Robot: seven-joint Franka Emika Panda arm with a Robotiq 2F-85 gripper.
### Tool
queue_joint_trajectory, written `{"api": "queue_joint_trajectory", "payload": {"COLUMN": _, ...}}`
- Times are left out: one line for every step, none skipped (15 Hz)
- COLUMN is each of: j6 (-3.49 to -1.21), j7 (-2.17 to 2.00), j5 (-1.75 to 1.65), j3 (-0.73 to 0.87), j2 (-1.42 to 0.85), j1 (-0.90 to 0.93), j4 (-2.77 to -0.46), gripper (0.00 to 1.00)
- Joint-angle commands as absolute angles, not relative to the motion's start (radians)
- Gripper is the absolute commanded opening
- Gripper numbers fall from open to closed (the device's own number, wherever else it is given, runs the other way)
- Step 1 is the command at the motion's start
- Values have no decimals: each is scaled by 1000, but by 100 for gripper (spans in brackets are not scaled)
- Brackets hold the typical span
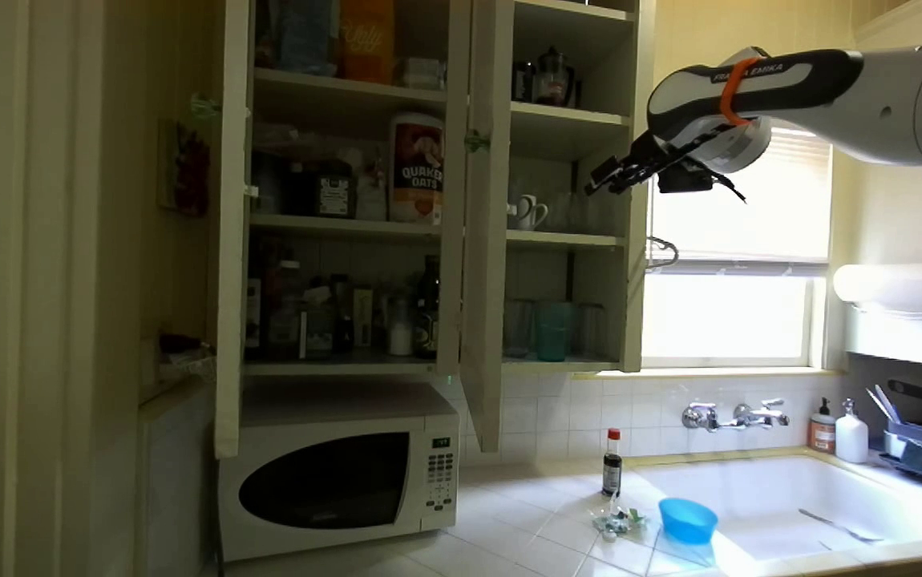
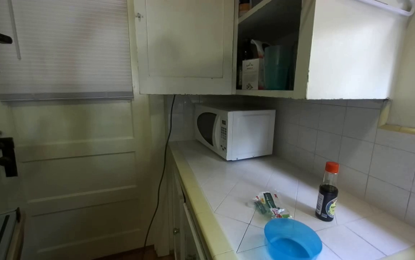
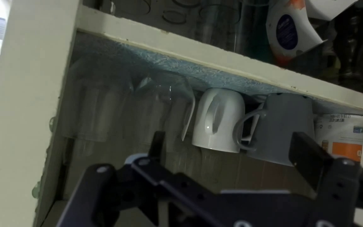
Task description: Remove the blue cup from the cupboard
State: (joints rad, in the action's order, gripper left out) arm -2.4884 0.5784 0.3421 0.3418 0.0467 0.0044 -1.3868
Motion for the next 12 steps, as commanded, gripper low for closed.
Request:
{"api": "queue_joint_trajectory", "payload": {"j6": -2511, "j7": 549, "j5": 316, "j3": 338, "j2": 62, "j1": 4, "j4": -1442, "gripper": 100}}
{"api": "queue_joint_trajectory", "payload": {"j6": -2531, "j7": 553, "j5": 305, "j3": 337, "j2": 72, "j1": 5, "j4": -1475, "gripper": 100}}
{"api": "queue_joint_trajectory", "payload": {"j6": -2552, "j7": 554, "j5": 306, "j3": 336, "j2": 80, "j1": 6, "j4": -1504, "gripper": 100}}
{"api": "queue_joint_trajectory", "payload": {"j6": -2591, "j7": 558, "j5": 304, "j3": 333, "j2": 89, "j1": 8, "j4": -1538, "gripper": 100}}
{"api": "queue_joint_trajectory", "payload": {"j6": -2646, "j7": 559, "j5": 297, "j3": 330, "j2": 93, "j1": 9, "j4": -1571, "gripper": 100}}
{"api": "queue_joint_trajectory", "payload": {"j6": -2707, "j7": 555, "j5": 282, "j3": 326, "j2": 98, "j1": 10, "j4": -1609, "gripper": 100}}
{"api": "queue_joint_trajectory", "payload": {"j6": -2760, "j7": 556, "j5": 272, "j3": 323, "j2": 98, "j1": 10, "j4": -1639, "gripper": 100}}
{"api": "queue_joint_trajectory", "payload": {"j6": -2800, "j7": 555, "j5": 269, "j3": 270, "j2": 96, "j1": -41, "j4": -1666, "gripper": 100}}
{"api": "queue_joint_trajectory", "payload": {"j6": -2836, "j7": 551, "j5": 253, "j3": 261, "j2": 98, "j1": -44, "j4": -1698, "gripper": 100}}
{"api": "queue_joint_trajectory", "payload": {"j6": -2872, "j7": 546, "j5": 237, "j3": 287, "j2": 103, "j1": -12, "j4": -1732, "gripper": 100}}
{"api": "queue_joint_trajectory", "payload": {"j6": -2907, "j7": 546, "j5": 229, "j3": 278, "j2": 100, "j1": -16, "j4": -1762, "gripper": 100}}
{"api": "queue_joint_trajectory", "payload": {"j6": -2940, "j7": 539, "j5": 214, "j3": 274, "j2": 101, "j1": -17, "j4": -1794, "gripper": 100}}
